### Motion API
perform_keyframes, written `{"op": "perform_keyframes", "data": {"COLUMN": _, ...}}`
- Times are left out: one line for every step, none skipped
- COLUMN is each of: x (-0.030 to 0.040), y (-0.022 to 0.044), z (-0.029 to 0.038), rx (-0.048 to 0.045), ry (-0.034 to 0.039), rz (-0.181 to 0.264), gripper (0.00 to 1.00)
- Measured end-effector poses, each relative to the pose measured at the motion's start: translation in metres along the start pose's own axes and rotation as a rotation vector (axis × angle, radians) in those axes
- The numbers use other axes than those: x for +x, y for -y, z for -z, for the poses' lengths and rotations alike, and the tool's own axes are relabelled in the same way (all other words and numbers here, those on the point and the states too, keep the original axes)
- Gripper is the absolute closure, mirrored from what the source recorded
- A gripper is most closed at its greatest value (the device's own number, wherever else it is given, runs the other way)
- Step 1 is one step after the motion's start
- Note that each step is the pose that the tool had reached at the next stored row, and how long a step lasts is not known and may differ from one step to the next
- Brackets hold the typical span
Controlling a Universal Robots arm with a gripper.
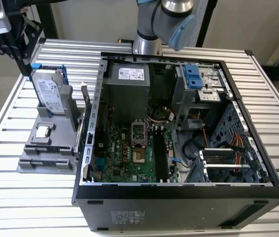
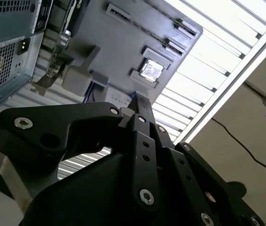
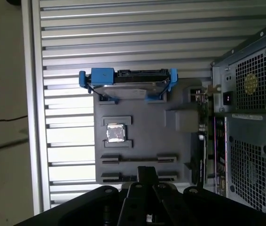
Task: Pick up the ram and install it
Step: 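Reach for the ram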
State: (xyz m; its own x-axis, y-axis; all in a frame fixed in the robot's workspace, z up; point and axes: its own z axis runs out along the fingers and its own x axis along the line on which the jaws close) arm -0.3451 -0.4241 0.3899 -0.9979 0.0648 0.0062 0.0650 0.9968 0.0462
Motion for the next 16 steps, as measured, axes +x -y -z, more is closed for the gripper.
{"op": "perform_keyframes", "data": {"x": -0.0001, "y": 0.0012, "z": -0.0001, "rx": -0.0002, "ry": -0.0004, "rz": 0.000, "gripper": 1.00}}
{"op": "perform_keyframes", "data": {"x": -0.0002, "y": 0.0022, "z": 0.0000, "rx": 0.0000, "ry": -0.0012, "rz": 0.000, "gripper": 1.00}}
{"op": "perform_keyframes", "data": {"x": -0.0003, "y": 0.0031, "z": -0.0001, "rx": 0.0000, "ry": -0.0018, "rz": 0.000, "gripper": 1.00}}
{"op": "perform_keyframes", "data": {"x": -0.0004, "y": 0.0040, "z": 0.0000, "rx": 0.0001, "ry": -0.0025, "rz": 0.000, "gripper": 1.00}}
{"op": "perform_keyframes", "data": {"x": -0.0005, "y": 0.0049, "z": 0.0000, "rx": 0.0001, "ry": -0.0031, "rz": 0.000, "gripper": 1.00}}
{"op": "perform_keyframes", "data": {"x": -0.0006, "y": 0.0057, "z": 0.0001, "rx": 0.0002, "ry": -0.0038, "rz": 0.000, "gripper": 1.00}}
{"op": "perform_keyframes", "data": {"x": -0.0009, "y": 0.0066, "z": 0.0001, "rx": 0.0002, "ry": -0.0044, "rz": 0.000, "gripper": 1.00}}
{"op": "perform_keyframes", "data": {"x": -0.0012, "y": 0.0077, "z": 0.0001, "rx": 0.0002, "ry": -0.0050, "rz": 0.000, "gripper": 1.00}}
{"op": "perform_keyframes", "data": {"x": -0.0017, "y": 0.0086, "z": 0.0001, "rx": 0.0003, "ry": -0.0055, "rz": 0.000, "gripper": 1.00}}
{"op": "perform_keyframes", "data": {"x": -0.0024, "y": 0.0096, "z": 0.0002, "rx": 0.0004, "ry": -0.0060, "rz": 0.000, "gripper": 1.00}}
{"op": "perform_keyframes", "data": {"x": -0.0033, "y": 0.0102, "z": 0.0002, "rx": 0.0003, "ry": -0.0062, "rz": 0.000, "gripper": 1.00}}
{"op": "perform_keyframes", "data": {"x": -0.0044, "y": 0.0106, "z": 0.0002, "rx": 0.0003, "ry": -0.0064, "rz": 0.000, "gripper": 1.00}}
{"op": "perform_keyframes", "data": {"x": -0.0051, "y": 0.0112, "z": 0.0003, "rx": 0.0004, "ry": -0.0065, "rz": 0.000, "gripper": 1.00}}
{"op": "perform_keyframes", "data": {"x": -0.0058, "y": 0.0121, "z": 0.0003, "rx": 0.0004, "ry": -0.0067, "rz": 0.000, "gripper": 1.00}}
{"op": "perform_keyframes", "data": {"x": -0.0066, "y": 0.0134, "z": 0.0004, "rx": 0.0004, "ry": -0.0069, "rz": 0.000, "gripper": 1.00}}
{"op": "perform_keyframes", "data": {"x": -0.0072, "y": 0.0149, "z": 0.0004, "rx": 0.0004, "ry": -0.0071, "rz": 0.000, "gripper": 1.00}}
